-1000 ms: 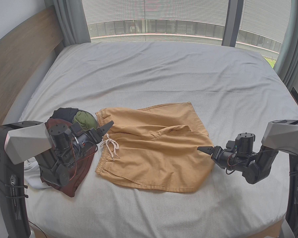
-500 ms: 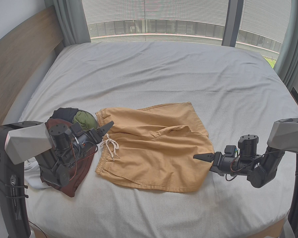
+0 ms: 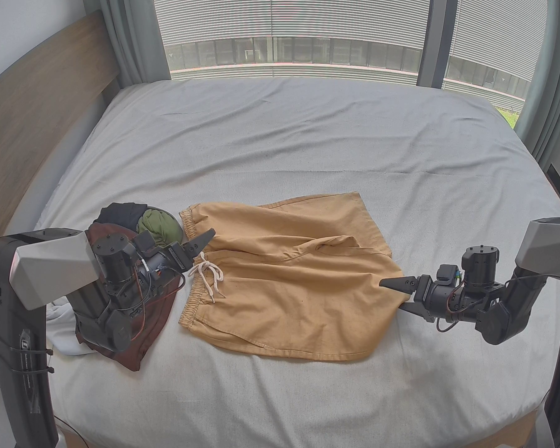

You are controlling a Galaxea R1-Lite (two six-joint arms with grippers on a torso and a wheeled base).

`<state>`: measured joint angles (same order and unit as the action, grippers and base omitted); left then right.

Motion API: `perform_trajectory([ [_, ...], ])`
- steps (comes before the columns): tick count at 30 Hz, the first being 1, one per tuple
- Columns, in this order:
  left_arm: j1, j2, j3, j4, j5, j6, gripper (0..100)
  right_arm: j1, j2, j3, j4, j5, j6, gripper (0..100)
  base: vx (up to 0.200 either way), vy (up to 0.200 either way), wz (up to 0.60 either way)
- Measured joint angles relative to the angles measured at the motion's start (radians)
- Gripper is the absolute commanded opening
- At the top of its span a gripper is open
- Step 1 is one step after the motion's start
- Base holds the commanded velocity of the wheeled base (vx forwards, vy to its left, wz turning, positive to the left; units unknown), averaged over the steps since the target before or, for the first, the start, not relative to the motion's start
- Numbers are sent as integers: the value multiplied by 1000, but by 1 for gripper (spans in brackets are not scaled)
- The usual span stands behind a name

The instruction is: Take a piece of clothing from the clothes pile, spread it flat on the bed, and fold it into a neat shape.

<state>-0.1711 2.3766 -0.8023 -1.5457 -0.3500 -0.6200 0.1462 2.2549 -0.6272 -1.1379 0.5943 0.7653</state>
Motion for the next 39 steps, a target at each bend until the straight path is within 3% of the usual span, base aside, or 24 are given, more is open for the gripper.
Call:
perform_trajectory([
  [16,-4,0,0,0,0,0,100,-39,107,-60,-31,-20,-131,100,0,0,0],
  [25,-5,0,1,0,0,0,100,-31,144,-57,-240,-55,-137,100,0,0,0],
  [31,-6,0,2,0,0,0,100,-22,157,-36,-252,-18,-101,100,0,0,0],
  [39,-6,0,1,0,0,0,100,-10,165,-1,-376,121,-75,100,0,0,0],
])
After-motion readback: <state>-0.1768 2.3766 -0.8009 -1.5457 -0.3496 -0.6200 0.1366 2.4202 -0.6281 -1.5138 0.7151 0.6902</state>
